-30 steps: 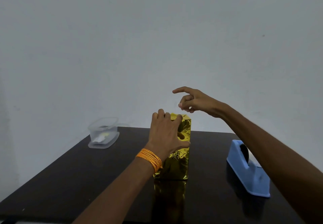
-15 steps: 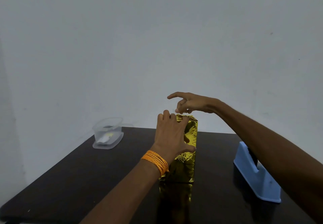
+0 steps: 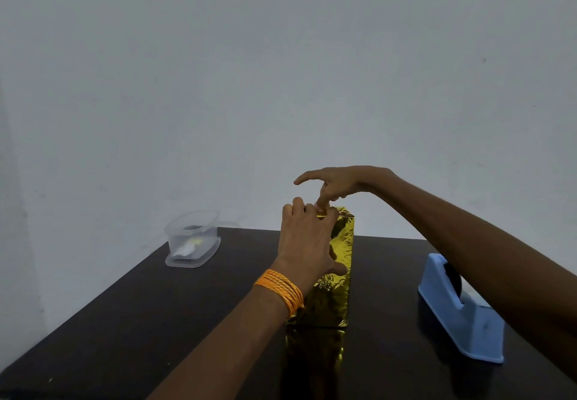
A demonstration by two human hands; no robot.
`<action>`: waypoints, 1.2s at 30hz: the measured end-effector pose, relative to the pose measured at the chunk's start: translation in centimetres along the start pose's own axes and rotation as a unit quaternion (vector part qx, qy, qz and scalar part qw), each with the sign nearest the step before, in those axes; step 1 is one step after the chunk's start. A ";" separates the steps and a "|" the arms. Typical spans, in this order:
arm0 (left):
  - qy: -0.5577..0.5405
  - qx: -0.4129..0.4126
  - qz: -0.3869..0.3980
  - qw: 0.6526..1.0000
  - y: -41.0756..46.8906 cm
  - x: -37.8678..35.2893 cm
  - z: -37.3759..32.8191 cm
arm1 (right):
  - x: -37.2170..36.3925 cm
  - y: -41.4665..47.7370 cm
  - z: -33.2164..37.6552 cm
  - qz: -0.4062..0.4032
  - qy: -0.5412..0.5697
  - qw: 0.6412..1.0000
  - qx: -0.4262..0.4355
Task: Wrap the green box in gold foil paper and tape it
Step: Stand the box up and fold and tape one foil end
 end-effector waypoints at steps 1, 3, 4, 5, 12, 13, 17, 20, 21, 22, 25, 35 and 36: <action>0.003 0.002 0.005 1.000 0.0 0.0 0.0 | 0.2 0.2 0.0 0.001 -0.013 1.000 -0.010; 0.004 0.003 0.015 1.000 0.1 -0.1 0.0 | 0.6 0.1 -0.4 -0.004 -0.021 0.999 -0.035; 0.003 0.003 0.018 1.000 0.1 -0.1 0.1 | 0.6 -0.1 -0.7 -0.013 -0.026 0.998 -0.047; 0.003 0.002 0.020 1.000 0.1 -0.1 0.1 | 0.6 -0.3 -1.2 -0.025 -0.033 0.997 -0.060; 0.010 0.001 0.019 1.000 0.0 0.1 -0.2 | -2.9 -3.1 -5.2 -0.088 0.144 0.978 -0.121; 0.015 0.001 0.020 1.000 0.0 0.1 -0.3 | -3.3 -3.7 -5.4 -0.089 0.187 0.971 -0.123; 0.015 0.000 0.024 1.000 0.0 -0.1 0.1 | -4.0 -4.3 -5.5 -0.055 0.302 0.942 -0.138; 0.006 0.001 0.023 1.000 0.1 -0.1 0.1 | -4.2 -4.0 -4.8 -0.043 0.323 0.935 -0.141; 0.005 0.000 0.024 1.000 0.1 -0.1 0.0 | -4.3 -4.0 -4.7 -0.043 0.335 0.929 -0.148; 0.005 -0.001 0.025 1.000 0.1 0.0 0.0 | -4.5 -4.0 -4.8 -0.040 0.354 0.921 -0.157; 0.008 0.001 0.024 1.000 0.0 -0.1 -0.1 | -4.9 -4.3 -5.2 -0.017 0.430 0.886 -0.173; -0.048 -0.016 0.014 0.999 0.4 0.8 0.3 | -6.2 -4.7 -5.4 -0.007 0.525 0.829 -0.192; -0.090 -0.005 0.007 0.996 0.6 1.2 0.8 | -6.3 -4.8 -5.4 -0.006 0.527 0.827 -0.194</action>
Point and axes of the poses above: each hand's wrist, its own y-axis towards the middle knuckle, its own x-axis out of the back of the hand, z = x × y, the point moved 4 cm from there along y, towards the middle knuckle, and after that the axes turned 6 degrees about -x, right-handed, at the moved point
